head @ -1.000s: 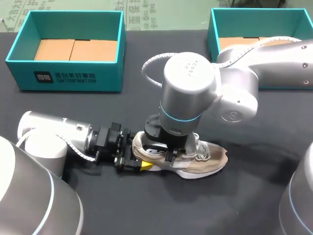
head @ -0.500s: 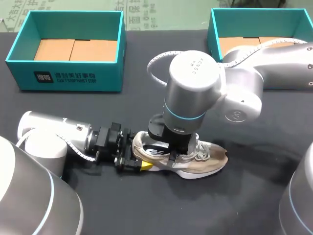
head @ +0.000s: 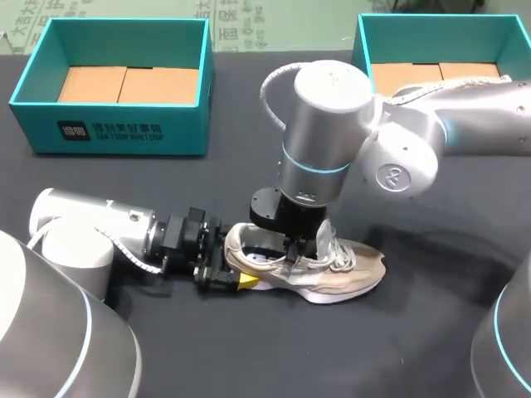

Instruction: Take the shoe out of the shoebox, open the shoe tongue, remove and reinsert the insole, then place the shoe into the shoebox

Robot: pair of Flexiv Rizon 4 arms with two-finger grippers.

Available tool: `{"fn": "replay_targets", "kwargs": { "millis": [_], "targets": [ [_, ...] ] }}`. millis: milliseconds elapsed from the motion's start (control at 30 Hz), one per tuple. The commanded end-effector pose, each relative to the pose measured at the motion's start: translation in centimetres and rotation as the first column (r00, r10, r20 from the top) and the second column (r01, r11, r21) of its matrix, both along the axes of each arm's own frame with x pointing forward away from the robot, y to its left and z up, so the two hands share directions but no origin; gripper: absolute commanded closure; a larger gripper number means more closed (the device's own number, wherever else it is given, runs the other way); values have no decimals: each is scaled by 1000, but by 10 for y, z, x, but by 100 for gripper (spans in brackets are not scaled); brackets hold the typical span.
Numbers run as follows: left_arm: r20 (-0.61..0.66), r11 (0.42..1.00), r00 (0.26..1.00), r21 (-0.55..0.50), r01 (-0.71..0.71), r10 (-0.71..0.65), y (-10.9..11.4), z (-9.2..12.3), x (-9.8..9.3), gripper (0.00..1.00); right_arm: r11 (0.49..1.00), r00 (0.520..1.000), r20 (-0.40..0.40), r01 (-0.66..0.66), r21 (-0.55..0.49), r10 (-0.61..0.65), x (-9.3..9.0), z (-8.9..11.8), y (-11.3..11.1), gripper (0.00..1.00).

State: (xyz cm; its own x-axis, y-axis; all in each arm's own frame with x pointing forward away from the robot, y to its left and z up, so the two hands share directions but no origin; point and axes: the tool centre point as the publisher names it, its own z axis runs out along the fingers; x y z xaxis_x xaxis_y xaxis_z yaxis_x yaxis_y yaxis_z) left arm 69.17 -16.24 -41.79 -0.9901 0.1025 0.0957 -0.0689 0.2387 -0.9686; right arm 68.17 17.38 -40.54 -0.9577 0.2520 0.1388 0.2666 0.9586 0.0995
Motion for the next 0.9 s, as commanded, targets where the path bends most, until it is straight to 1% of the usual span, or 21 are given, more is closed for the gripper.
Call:
{"fn": "replay_targets", "kwargs": {
  "millis": [33, 200, 233, 267, 333, 433, 633, 767, 900],
  "targets": [
    [1, 1000, 1000, 0, -2, 2, -2, -3, -1, 100, 1000, 998, -57, -7, 15, 7, -18, -52, 11, 66],
    [1, 1000, 1000, 0, -2, 2, -2, -3, -1, 100, 1000, 995, -102, -20, 19, 22, -30, -57, 13, 82],
    [1, 1000, 1000, 0, -2, 2, -2, -3, -1, 100, 999, 994, -106, -22, 26, 25, -32, -58, 13, 87],
    [1, 1000, 1000, 0, -2, 2, -2, -3, -1, 100, 999, 994, -108, -22, 31, 25, -33, -59, 12, 99],
    [1, 1000, 1000, 0, -2, 2, -2, -3, -1, 100, 999, 994, -106, -17, 41, 21, -34, -60, 11, 100],
    [1, 1000, 1000, 0, -2, 2, -2, -3, -1, 100, 998, 997, -75, -8, 62, 13, -35, -54, 9, 100],
    [1, 1000, 1000, 0, -2, 2, -2, -3, -1, 100, 990, 1000, 21, 6, 138, -9, -33, -37, 1, 100],
    [1, 1000, 1000, 0, -2, 2, -2, -3, -1, 100, 982, 996, 94, -8, 189, -10, -31, -23, -4, 100],
    [1, 1000, 1000, 0, -2, 2, -2, -3, -1, 100, 976, 990, 142, -23, 219, -8, -28, -10, -10, 100]
  ]
}}
